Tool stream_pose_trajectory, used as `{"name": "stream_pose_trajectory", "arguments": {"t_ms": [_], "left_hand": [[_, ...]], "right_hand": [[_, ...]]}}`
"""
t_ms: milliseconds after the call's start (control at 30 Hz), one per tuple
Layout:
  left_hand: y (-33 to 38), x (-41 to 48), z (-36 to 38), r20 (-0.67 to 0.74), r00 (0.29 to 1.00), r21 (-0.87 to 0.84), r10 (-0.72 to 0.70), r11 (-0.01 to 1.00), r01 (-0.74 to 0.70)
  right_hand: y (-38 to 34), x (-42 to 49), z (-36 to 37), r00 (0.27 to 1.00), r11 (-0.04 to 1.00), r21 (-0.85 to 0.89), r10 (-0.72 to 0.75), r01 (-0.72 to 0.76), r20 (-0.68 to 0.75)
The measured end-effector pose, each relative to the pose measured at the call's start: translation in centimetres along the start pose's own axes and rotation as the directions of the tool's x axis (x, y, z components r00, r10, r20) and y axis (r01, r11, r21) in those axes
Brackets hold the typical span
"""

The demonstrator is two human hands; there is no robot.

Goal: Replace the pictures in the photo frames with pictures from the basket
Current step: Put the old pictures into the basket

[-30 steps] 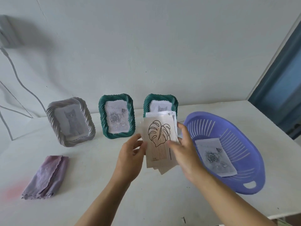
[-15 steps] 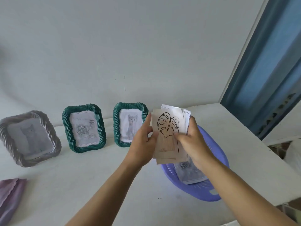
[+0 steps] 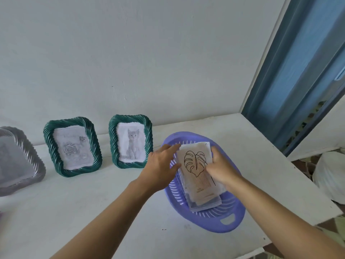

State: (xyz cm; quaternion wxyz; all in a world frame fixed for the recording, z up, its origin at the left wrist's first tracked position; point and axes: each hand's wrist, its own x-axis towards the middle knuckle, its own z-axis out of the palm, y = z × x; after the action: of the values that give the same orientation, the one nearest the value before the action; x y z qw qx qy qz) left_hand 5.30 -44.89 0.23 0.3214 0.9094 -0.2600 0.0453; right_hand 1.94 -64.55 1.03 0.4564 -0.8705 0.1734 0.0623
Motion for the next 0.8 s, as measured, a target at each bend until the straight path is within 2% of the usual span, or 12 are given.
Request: {"name": "stream_pose_trajectory", "arguments": {"t_ms": [100, 233, 333, 467, 633, 800], "left_hand": [[0.2, 1.0, 0.4, 0.062, 0.997, 0.19, 0.036, 0.981, -0.048], [0.5, 2.2, 0.8, 0.198, 0.98, 0.407, 0.007, 0.909, -0.089], [0.7, 3.2, 1.4, 0.342, 0.939, 0.513, 0.026, 0.832, -0.21], [1.0, 4.7, 2.1, 0.446, 0.895, 0.51, 0.028, 0.814, -0.279], [1.1, 5.6, 2.4, 0.438, 0.897, 0.563, -0.053, 0.794, -0.228], [1.2, 5.7, 2.6, 0.411, 0.909, 0.579, -0.066, 0.789, -0.205]], "right_hand": [[0.8, 0.3, 0.1, 1.0, 0.998, -0.067, 0.004, -0.003, 0.023], [1.4, 0.2, 0.2, 0.997, 0.992, -0.124, 0.0, 0.01, 0.081], [1.8, 0.2, 0.4, 0.993, 0.991, -0.129, -0.014, 0.029, 0.119], [2.0, 0.5, 0.6, 0.992, 0.991, -0.128, -0.016, 0.032, 0.122], [2.2, 1.0, 0.7, 0.994, 0.987, -0.156, -0.006, 0.023, 0.109], [2.5, 1.3, 1.0, 0.996, 0.973, -0.225, -0.028, 0.046, 0.084]]}}
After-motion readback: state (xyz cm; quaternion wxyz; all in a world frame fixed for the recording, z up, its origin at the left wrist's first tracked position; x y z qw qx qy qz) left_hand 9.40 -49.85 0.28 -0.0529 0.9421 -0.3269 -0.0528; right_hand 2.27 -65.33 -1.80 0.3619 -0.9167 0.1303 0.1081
